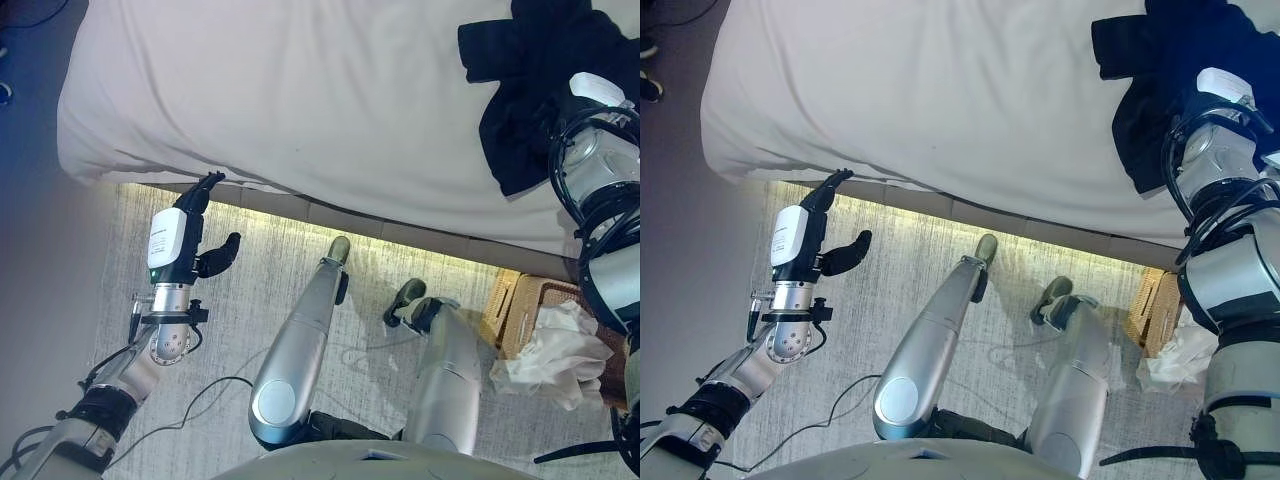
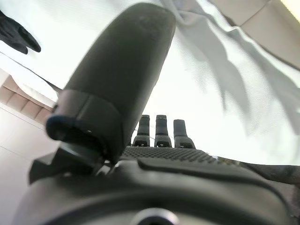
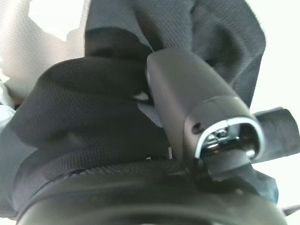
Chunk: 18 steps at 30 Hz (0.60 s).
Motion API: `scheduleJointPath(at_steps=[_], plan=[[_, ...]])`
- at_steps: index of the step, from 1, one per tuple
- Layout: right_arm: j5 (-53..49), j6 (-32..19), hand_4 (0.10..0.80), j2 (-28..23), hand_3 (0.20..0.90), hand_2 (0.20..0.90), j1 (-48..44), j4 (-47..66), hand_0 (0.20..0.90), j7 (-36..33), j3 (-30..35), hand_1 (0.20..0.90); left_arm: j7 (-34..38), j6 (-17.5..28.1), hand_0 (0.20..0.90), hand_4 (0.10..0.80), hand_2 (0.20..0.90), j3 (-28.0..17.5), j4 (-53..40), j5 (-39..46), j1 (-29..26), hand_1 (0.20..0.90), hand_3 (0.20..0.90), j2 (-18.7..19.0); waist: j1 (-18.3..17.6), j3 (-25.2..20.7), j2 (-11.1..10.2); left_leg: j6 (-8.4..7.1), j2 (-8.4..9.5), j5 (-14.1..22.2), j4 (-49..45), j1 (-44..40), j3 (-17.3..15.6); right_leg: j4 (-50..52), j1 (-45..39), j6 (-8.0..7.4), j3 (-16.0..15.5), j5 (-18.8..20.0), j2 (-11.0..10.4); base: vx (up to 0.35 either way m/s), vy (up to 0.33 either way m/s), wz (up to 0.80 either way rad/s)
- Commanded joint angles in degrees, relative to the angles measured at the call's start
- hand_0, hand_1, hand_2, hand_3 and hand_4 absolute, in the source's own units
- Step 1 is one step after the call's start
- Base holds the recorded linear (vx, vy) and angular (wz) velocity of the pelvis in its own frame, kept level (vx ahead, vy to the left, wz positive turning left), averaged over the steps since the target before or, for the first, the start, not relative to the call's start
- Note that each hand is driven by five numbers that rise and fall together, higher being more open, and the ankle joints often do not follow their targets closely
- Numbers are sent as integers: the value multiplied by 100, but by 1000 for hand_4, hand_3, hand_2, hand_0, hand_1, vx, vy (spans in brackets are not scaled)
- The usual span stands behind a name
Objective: Pick up the clothes from the bed and place them into the basket
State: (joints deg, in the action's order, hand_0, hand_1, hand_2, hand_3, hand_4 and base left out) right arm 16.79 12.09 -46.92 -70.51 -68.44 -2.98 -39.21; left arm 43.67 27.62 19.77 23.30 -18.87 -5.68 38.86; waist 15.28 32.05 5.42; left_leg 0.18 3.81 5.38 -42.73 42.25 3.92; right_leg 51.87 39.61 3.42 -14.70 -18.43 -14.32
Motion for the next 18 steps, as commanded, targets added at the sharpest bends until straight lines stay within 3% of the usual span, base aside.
scheduleJointPath(at_steps=[1,5,6,7,8,14,18], plan=[[-119,-89,100,-609,200,300,-235,-16,300,-191,-237,300,498,218,900,800,900,-284,-490,280,97,900,900,208,-61,-226,100,175,26,736,-194,-452,-212,-138,-507,13,-95,173,352,-7,41,-8],[-129,-219,100,-693,200,300,-135,4,300,-193,-115,300,476,255,900,800,900,-322,-430,262,149,900,900,184,-113,-226,24,170,-17,772,-121,-777,-218,-259,-817,13,-52,177,351,-1,35,-10],[-169,-258,100,-733,200,300,-147,18,300,-192,-73,300,467,256,900,800,900,-344,-405,247,105,900,900,175,-134,-226,-7,193,-39,578,35,-828,-226,-429,-875,72,-118,357,343,42,22,-9],[-189,-275,100,-728,200,300,-115,20,300,-190,-76,300,456,248,900,800,900,-330,-385,253,128,900,900,167,-141,-226,-21,172,-37,774,-46,-953,-217,-349,-982,12,-47,191,352,-32,40,-7],[-250,-315,100,-763,200,300,-129,22,300,-220,0,300,444,280,900,800,900,-346,-339,243,86,900,900,162,-162,-226,-67,194,-69,599,121,-1062,-240,-551,-1105,63,-111,373,329,42,25,-7],[-499,-678,100,-952,200,300,43,187,300,-512,294,300,339,176,900,800,900,-351,-244,200,44,900,900,85,-272,-230,-274,161,-218,637,439,-1823,-309,-1079,-1899,-6,-81,495,321,54,24,-10],[-687,-912,100,-1140,200,300,265,577,300,-672,591,300,270,70,900,800,900,-348,-203,162,94,900,900,37,-375,-471,-416,125,-335,627,762,-2226,-366,-1538,-2328,-53,-49,599,383,118,24,-16]])
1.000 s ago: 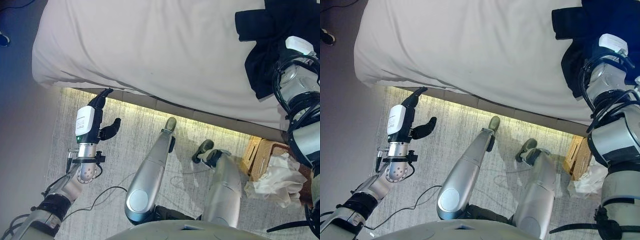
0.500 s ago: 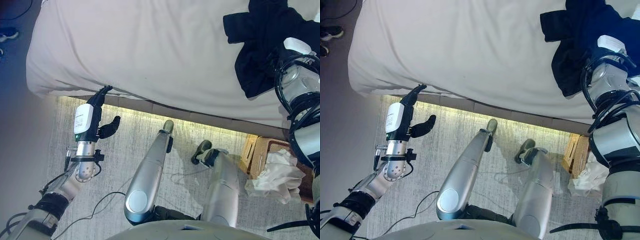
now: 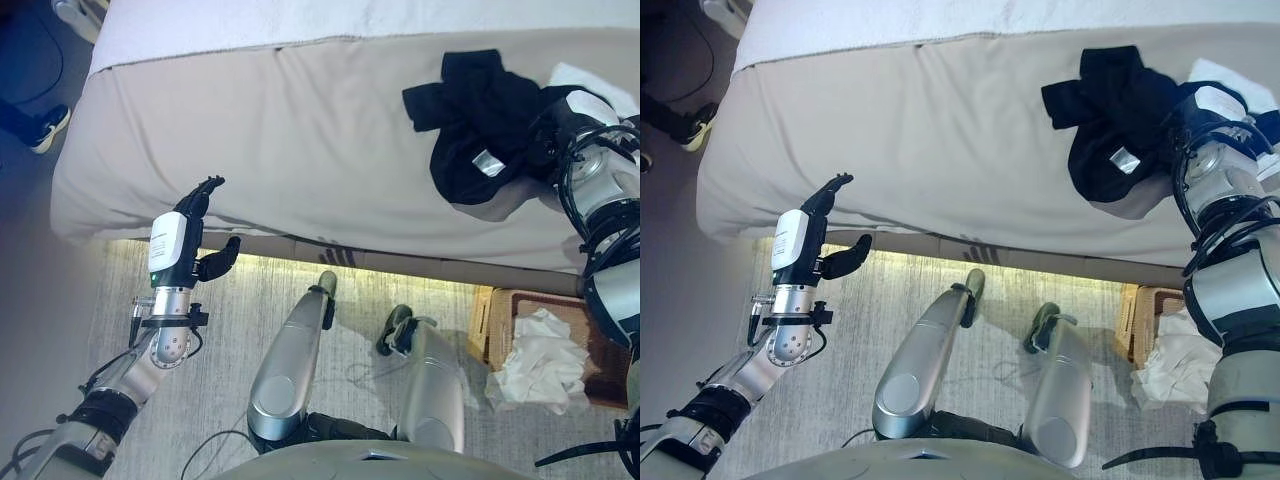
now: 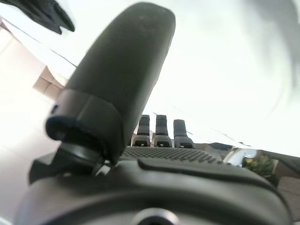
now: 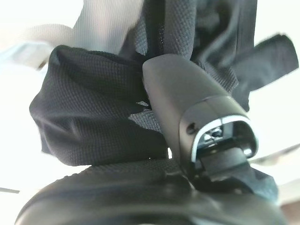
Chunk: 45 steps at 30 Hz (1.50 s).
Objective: Pick up the clothes from the bed and place them into the basket
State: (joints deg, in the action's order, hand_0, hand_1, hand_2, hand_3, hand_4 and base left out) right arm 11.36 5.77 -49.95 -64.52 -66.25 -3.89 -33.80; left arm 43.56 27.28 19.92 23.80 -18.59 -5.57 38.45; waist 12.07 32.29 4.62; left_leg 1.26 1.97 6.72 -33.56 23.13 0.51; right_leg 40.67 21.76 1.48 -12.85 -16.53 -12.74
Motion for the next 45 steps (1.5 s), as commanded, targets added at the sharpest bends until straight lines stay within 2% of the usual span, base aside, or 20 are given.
scheduleJointPath(at_steps=[1,7,14,20,32,38,39,45], plan=[[-223,-362,100,-912,200,300,-255,514,300,-642,150,300,274,103,900,800,900,-369,-216,82,106,900,900,56,-106,-593,-388,3,-188,492,-28,-445,-55,-582,-684,119,-219,441,243,97,27,-16],[-477,-617,100,-1210,200,300,76,999,300,-667,484,300,162,-3,900,800,900,-269,-88,-121,126,900,900,58,-287,-1125,-608,-92,-306,289,858,-1145,-158,-1572,-1347,-10,-136,676,422,118,17,-19],[-599,-842,100,-1512,200,300,261,1208,300,-513,679,300,23,-13,900,800,900,-186,191,-314,215,900,900,-8,-460,-1713,-776,-193,-387,13,1785,-1821,-336,-2478,-1927,-164,-73,892,599,118,-7,-15],[-760,-819,100,-1809,200,300,98,1394,300,-553,653,300,-24,40,900,800,900,-63,446,-409,250,900,900,-35,-617,-2085,-857,-238,-422,-131,2229,-2125,-455,-2879,-2129,-248,36,1032,710,70,-2,-9],[-1200,-678,100,-2615,200,300,-734,1857,300,-886,277,300,87,332,900,800,900,85,1030,-698,159,900,900,-189,-992,-2545,-1004,-261,-513,-191,2660,-2481,-705,-3204,-2279,-332,312,1162,856,15,6,-16],[-1419,-500,100,-3025,200,300,-1108,2114,300,-964,97,300,164,494,900,800,900,114,1284,-810,113,900,900,-279,-1230,-2732,-1060,-299,-545,-260,2898,-2612,-805,-3373,-2278,-412,525,1292,922,1,-2,-21],[-1474,-442,100,-3240,200,300,-1224,2217,300,-1000,23,300,210,615,900,800,900,121,1440,-907,104,900,900,-321,-1359,-2800,-1079,-313,-565,-306,3033,-2674,-848,-3450,-2259,-450,650,1369,952,-15,0,-29],[-1472,-301,100,-3515,200,300,-1237,2383,300,-1201,117,300,235,808,900,800,900,145,1647,-1047,69,900,900,-347,-1605,-2864,-1062,-291,-586,-315,3162,-2768,-977,-3450,-2173,-505,878,1431,1005,-5,9,-20]])
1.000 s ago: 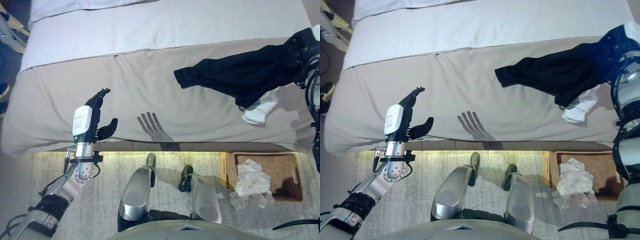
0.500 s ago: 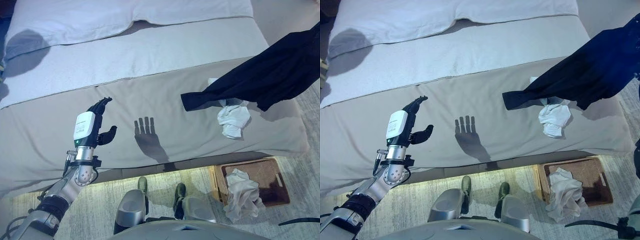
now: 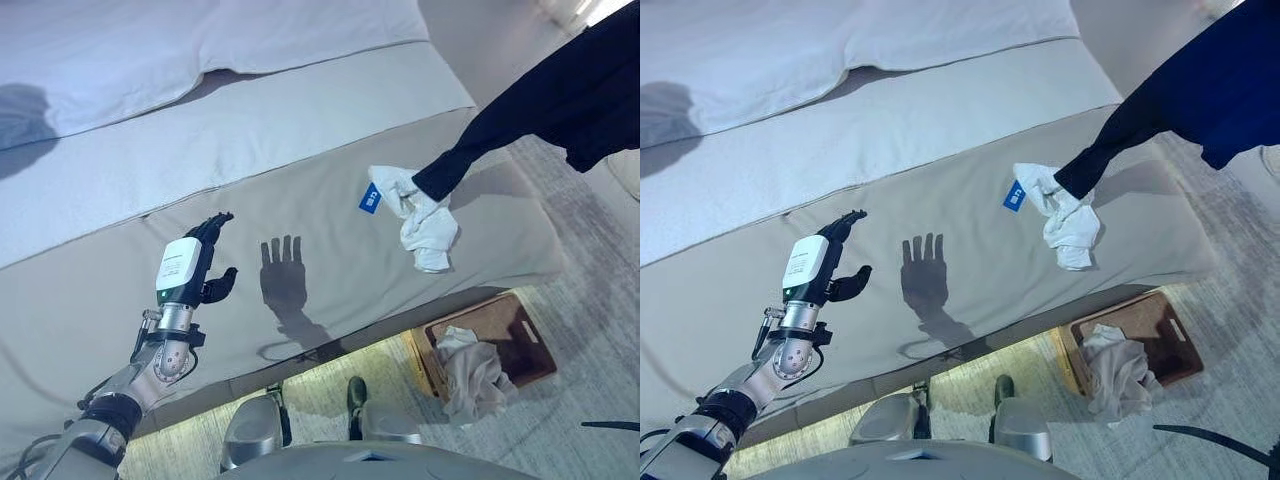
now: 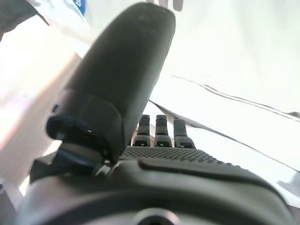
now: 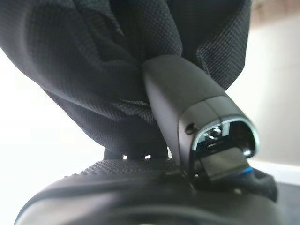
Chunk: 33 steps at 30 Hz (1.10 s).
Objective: Pick up the clothes from the bed and place them into the basket
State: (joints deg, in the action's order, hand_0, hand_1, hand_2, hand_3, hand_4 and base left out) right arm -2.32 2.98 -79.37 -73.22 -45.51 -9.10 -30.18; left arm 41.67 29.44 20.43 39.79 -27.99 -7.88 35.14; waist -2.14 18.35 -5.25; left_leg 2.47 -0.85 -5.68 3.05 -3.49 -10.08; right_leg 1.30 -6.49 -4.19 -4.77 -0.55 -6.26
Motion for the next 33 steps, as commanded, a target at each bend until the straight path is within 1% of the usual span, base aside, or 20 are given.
scheduleJointPath(at_steps=[1,6,8,10,13,16,18,20,22,25,29,30,33], plan=[[-115,1,100,-650,200,300,-341,352,300,-668,-205,300,430,620,900,800,900,81,85,-128,292,900,900,-24,-249,-1477,-60,-402,-306,933,-503,-116,42,505,677,54,128,-166,371,5,23,-27],[-189,92,100,-956,200,300,8,536,300,-597,182,300,392,723,900,800,900,73,186,-192,187,900,900,-30,-493,-1511,-45,-374,-323,1015,-570,-139,-132,528,778,6,342,-114,397,3,18,-23],[-253,58,100,-1034,200,300,231,616,300,-543,400,300,330,705,900,800,900,24,155,-159,163,900,900,-51,-590,-1511,0,-365,-331,1042,-598,-143,-190,544,820,-6,415,-105,409,-9,18,-25],[-301,66,100,-1081,200,300,572,704,300,-423,737,300,289,716,900,800,900,-4,162,-154,124,900,900,-49,-672,-1515,14,-357,-334,1074,-643,-131,-245,557,867,-21,478,-83,411,-14,17,-35],[-273,-52,100,-1120,200,300,1353,830,300,-303,1390,300,247,754,900,800,900,-36,215,-180,78,900,900,-66,-807,-1539,42,-328,-319,1117,-671,-129,-312,558,926,-35,596,-55,438,-2,14,-22],[-269,-123,100,-1117,200,300,1863,875,300,-244,1841,300,246,783,900,800,900,-47,258,-192,58,900,900,-69,-878,-1558,56,-313,-317,1154,-699,-130,-370,564,965,-44,640,-44,438,3,8,-24],[-245,-194,100,-1073,200,300,2412,866,300,-225,2343,300,216,771,900,800,900,-50,284,-177,31,900,900,-80,-941,-1578,75,-304,-319,1182,-714,-141,-420,557,981,-54,671,-32,436,19,9,-11],[-221,-245,100,-1067,200,300,2792,832,300,-229,2699,300,228,782,900,800,900,-42,332,-183,27,900,900,-75,-972,-1594,82,-304,-318,1190,-711,-149,-449,535,984,-58,693,-15,437,16,6,-14],[-282,-308,100,-1035,200,300,3238,783,300,-175,3127,300,199,780,900,800,900,-54,338,-175,50,900,900,-50,-1022,-1606,108,-306,-317,1206,-708,-164,-494,528,997,-69,712,-5,433,12,-5,-13],[-433,-410,100,-948,200,300,3683,837,300,69,3541,300,133,773,900,800,900,-94,330,-121,35,900,900,-8,-1071,-1602,126,-311,-318,1212,-721,-150,-527,545,1038,-74,731,5,437,-3,-11,-8],[-534,-458,100,-639,200,300,4470,1143,300,538,4135,300,46,793,900,800,900,-158,324,-93,-29,900,900,19,-1110,-1572,123,-308,-316,1221,-754,-102,-537,580,1116,-76,757,12,448,-32,-10,-4],[-519,-469,100,-601,200,300,4558,1174,300,547,4184,300,41,799,900,800,900,-160,330,-100,-40,900,900,20,-1108,-1568,120,-306,-315,1221,-755,-99,-539,584,1121,-74,759,12,450,-21,-11,-10],[-487,-472,100,-247,200,300,5036,1345,300,774,4342,300,32,807,900,800,900,-170,324,-147,-65,900,900,-19,-1112,-1556,126,-287,-311,1233,-781,-93,-563,590,1139,-65,767,18,460,-25,-15,-13]])
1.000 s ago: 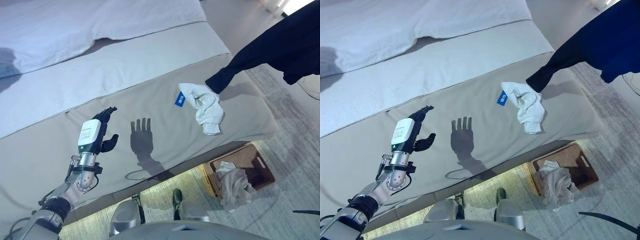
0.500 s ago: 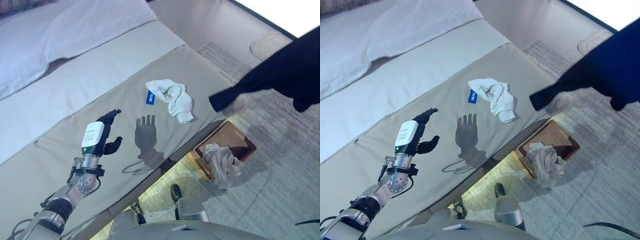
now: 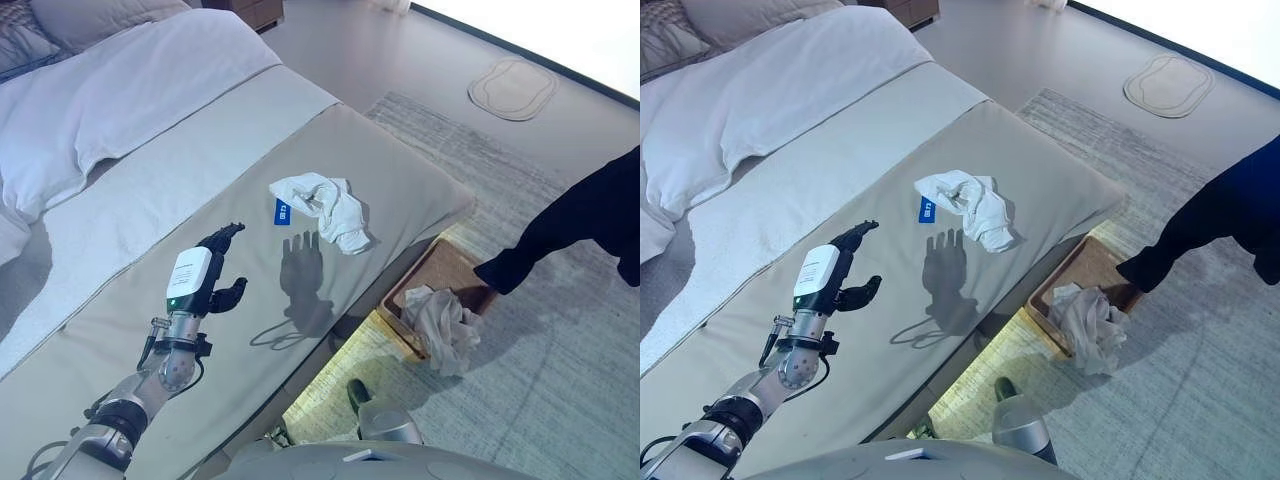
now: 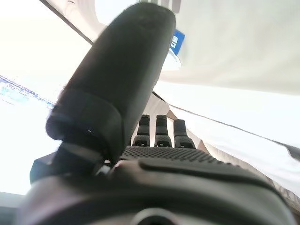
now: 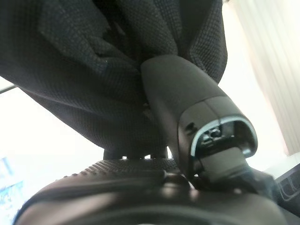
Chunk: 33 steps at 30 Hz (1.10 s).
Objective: Pick up the clothes from the bed and place them into the basket
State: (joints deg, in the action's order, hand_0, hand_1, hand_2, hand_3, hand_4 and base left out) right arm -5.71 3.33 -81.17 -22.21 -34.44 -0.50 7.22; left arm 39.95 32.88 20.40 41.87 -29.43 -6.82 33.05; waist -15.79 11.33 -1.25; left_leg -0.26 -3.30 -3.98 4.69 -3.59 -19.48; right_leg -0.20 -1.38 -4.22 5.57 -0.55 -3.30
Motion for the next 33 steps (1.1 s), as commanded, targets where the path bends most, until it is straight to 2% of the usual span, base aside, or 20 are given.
scheduleJointPath(at_steps=[1,9,17,27,33], plan=[[-97,-521,100,96,200,300,96,248,300,4,660,300,194,459,900,800,900,-154,116,-4,-200,900,900,177,262,-847,-275,-10,-69,1077,-957,-82,370,744,633,-58,-271,15,163,-24,-15,-6],[-9,-280,100,1227,200,300,223,-115,300,188,258,300,-37,303,900,800,900,-16,95,143,-421,900,900,126,317,-818,-174,-5,-63,1098,-950,-101,365,728,619,-58,-321,23,145,-8,-7,0],[326,-171,100,1917,200,300,126,-819,300,91,-214,300,-76,141,900,800,900,90,-18,247,-561,900,900,100,391,-760,-63,7,-45,1095,-939,-102,391,755,619,-55,-385,15,119,-2,-3,0],[491,-333,100,2247,200,300,47,-1607,300,-116,-398,300,-157,92,900,800,900,103,-62,378,-540,900,900,238,519,-693,84,-2,-17,1072,-890,-76,475,719,609,-62,-473,7,75,-14,-24,7],[434,-470,100,2328,200,300,132,-1557,300,-168,-378,300,-209,98,900,800,900,90,-157,402,-509,900,900,285,548,-667,132,6,18,1048,-832,-78,519,702,606,-77,-494,14,68,-8,-18,1]])
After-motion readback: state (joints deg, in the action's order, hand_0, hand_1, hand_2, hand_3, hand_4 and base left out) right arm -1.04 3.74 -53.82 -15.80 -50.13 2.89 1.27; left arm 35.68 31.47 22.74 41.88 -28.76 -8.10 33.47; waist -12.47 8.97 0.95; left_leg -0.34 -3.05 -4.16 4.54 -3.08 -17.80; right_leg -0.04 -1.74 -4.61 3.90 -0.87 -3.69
